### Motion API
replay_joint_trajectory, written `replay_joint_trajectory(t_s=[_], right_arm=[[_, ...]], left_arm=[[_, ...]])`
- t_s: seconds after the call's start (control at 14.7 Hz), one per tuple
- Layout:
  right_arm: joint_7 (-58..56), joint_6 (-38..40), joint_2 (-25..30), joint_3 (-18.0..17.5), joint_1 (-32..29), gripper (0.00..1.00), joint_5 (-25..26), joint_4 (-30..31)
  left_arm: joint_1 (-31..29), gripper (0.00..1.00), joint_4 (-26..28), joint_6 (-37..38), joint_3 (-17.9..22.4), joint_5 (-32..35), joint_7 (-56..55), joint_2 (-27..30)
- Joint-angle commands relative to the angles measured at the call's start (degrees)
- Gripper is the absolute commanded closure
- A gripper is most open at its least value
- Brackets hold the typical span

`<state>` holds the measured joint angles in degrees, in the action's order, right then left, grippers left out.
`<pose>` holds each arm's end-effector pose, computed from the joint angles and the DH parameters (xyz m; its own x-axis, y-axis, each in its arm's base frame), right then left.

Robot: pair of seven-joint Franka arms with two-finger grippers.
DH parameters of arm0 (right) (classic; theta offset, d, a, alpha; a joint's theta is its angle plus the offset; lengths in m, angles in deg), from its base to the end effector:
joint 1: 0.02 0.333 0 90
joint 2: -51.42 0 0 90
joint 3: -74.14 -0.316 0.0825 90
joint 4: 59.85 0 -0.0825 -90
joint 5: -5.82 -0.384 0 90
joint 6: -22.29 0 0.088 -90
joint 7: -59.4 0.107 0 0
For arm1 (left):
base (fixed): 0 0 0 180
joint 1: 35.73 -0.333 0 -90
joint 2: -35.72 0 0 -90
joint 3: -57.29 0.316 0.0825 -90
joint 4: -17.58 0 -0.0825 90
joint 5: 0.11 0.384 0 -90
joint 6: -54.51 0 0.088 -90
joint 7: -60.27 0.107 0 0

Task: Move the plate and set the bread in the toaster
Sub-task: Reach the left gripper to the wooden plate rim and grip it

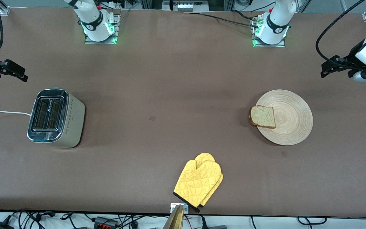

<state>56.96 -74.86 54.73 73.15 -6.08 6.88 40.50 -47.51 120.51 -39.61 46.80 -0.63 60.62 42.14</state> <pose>0.5413 -0.0496 0.5812 0.9990 -0.0436 0.0011 -0.0436 -0.9989 0.0194 0.5215 0.0063 0.5831 0.9989 0.0190 -0.0436 0.0186 -0.9998 -0.0111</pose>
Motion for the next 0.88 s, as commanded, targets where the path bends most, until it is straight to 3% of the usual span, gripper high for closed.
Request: replay_joint_trajectory(t_s=[0.0, 0.48, 0.82], right_arm=[[0.07, 0.64, 1.43, -0.6, -0.71, 0.0, -0.8, 0.89], [0.07, 0.29, 1.17, -0.6, -0.71, 0.0, -0.8, 0.54], [0.07, -0.15, 0.47, -0.6, -0.8, 0.0, -0.8, 0.45]], left_arm=[[-0.18, 0.0, -0.71, 0.69, -0.15, -0.8, -0.36, -0.18], [-0.09, 0.0, -0.8, 0.69, -0.15, -0.8, -0.35, -0.71], [-0.26, 0.0, -2.28, 3.58, -0.23, -0.8, -0.35, -6.42]])
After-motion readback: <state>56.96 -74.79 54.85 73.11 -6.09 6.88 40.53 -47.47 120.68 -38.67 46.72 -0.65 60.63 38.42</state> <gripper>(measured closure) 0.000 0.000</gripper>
